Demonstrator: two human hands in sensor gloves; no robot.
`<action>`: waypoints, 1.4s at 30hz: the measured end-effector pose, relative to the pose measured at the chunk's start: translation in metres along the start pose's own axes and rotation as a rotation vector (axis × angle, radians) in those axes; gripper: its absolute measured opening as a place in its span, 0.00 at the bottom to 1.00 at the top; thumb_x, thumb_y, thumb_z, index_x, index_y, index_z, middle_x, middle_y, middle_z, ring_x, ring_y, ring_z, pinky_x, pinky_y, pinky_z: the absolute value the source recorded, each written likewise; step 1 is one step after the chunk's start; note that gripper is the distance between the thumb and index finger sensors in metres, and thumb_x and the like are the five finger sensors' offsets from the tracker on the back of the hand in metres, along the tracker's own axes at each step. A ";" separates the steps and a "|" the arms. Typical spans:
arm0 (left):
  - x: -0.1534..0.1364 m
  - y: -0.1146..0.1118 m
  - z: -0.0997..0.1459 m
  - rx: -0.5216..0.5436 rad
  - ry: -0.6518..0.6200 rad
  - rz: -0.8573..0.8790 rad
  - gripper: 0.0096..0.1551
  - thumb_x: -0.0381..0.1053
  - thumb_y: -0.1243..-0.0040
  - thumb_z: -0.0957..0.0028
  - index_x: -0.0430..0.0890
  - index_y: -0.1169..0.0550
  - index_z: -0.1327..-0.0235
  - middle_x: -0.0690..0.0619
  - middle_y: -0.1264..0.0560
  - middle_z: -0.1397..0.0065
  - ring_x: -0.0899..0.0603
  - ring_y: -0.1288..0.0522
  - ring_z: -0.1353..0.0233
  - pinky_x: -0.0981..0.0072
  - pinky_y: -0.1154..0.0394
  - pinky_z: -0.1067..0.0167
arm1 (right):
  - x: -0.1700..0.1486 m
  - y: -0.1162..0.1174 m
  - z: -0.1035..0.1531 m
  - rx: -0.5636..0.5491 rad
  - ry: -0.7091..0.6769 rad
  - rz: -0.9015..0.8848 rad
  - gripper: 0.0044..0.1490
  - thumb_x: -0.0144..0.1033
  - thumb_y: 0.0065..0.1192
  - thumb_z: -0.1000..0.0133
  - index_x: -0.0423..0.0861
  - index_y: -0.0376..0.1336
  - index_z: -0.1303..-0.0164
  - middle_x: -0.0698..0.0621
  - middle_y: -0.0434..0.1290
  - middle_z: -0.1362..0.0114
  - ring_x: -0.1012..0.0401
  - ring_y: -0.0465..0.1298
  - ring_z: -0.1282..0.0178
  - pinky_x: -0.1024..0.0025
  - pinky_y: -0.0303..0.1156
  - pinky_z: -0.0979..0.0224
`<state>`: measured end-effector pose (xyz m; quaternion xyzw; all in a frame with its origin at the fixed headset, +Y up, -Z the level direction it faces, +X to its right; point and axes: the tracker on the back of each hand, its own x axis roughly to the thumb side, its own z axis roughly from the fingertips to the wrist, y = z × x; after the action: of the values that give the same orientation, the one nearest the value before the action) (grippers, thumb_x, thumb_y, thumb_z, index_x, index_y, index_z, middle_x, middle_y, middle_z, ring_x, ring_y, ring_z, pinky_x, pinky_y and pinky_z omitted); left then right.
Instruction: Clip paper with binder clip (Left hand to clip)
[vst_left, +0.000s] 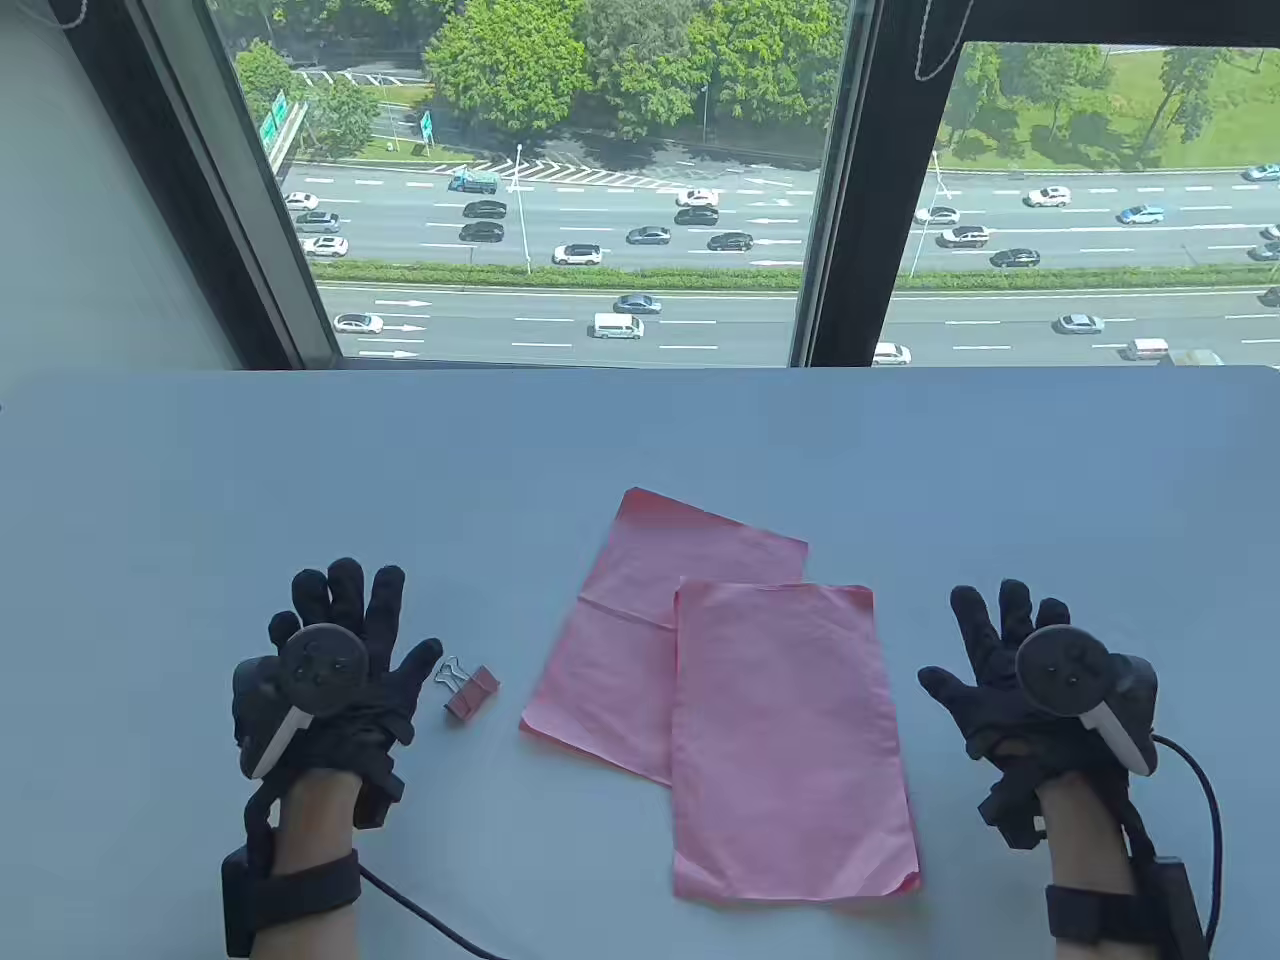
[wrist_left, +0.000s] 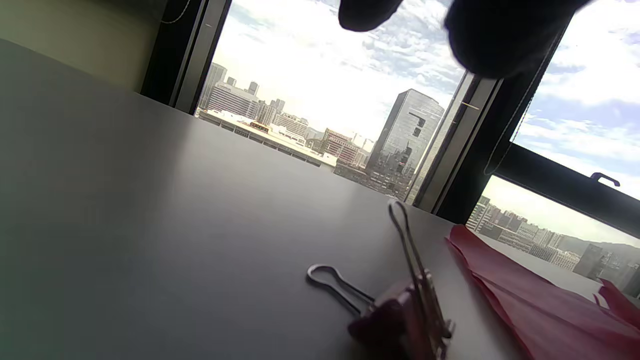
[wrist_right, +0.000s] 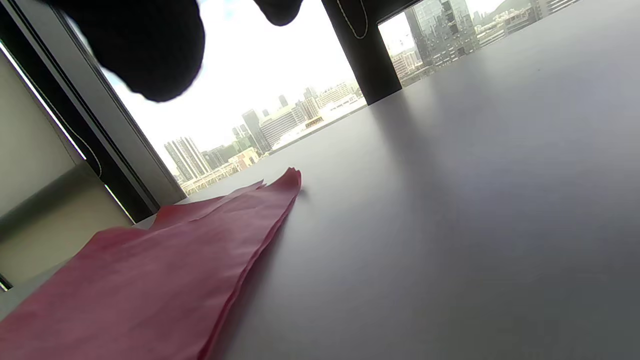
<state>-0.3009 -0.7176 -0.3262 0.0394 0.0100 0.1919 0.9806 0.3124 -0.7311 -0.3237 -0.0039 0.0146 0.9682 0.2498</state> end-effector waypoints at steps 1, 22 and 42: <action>0.001 0.000 0.000 -0.002 -0.005 -0.001 0.49 0.71 0.45 0.51 0.58 0.45 0.17 0.51 0.57 0.12 0.41 0.72 0.20 0.39 0.69 0.31 | 0.000 0.000 0.000 0.003 -0.002 -0.001 0.55 0.62 0.63 0.49 0.58 0.41 0.18 0.42 0.33 0.15 0.35 0.30 0.22 0.29 0.33 0.31; 0.010 -0.005 0.000 -0.011 -0.041 -0.013 0.49 0.71 0.45 0.51 0.58 0.44 0.17 0.50 0.57 0.12 0.41 0.72 0.20 0.38 0.68 0.31 | 0.005 0.008 -0.001 0.108 -0.008 -0.043 0.59 0.58 0.71 0.51 0.56 0.41 0.18 0.41 0.32 0.16 0.35 0.28 0.23 0.29 0.31 0.31; 0.029 -0.011 0.003 -0.018 -0.104 -0.040 0.49 0.71 0.45 0.51 0.57 0.44 0.17 0.49 0.57 0.12 0.40 0.71 0.20 0.38 0.68 0.31 | 0.023 0.017 0.003 0.187 -0.069 -0.080 0.56 0.55 0.68 0.48 0.57 0.40 0.18 0.41 0.32 0.16 0.35 0.28 0.23 0.30 0.30 0.30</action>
<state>-0.2698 -0.7173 -0.3243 0.0405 -0.0417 0.1702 0.9837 0.2838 -0.7352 -0.3202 0.0521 0.0963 0.9514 0.2877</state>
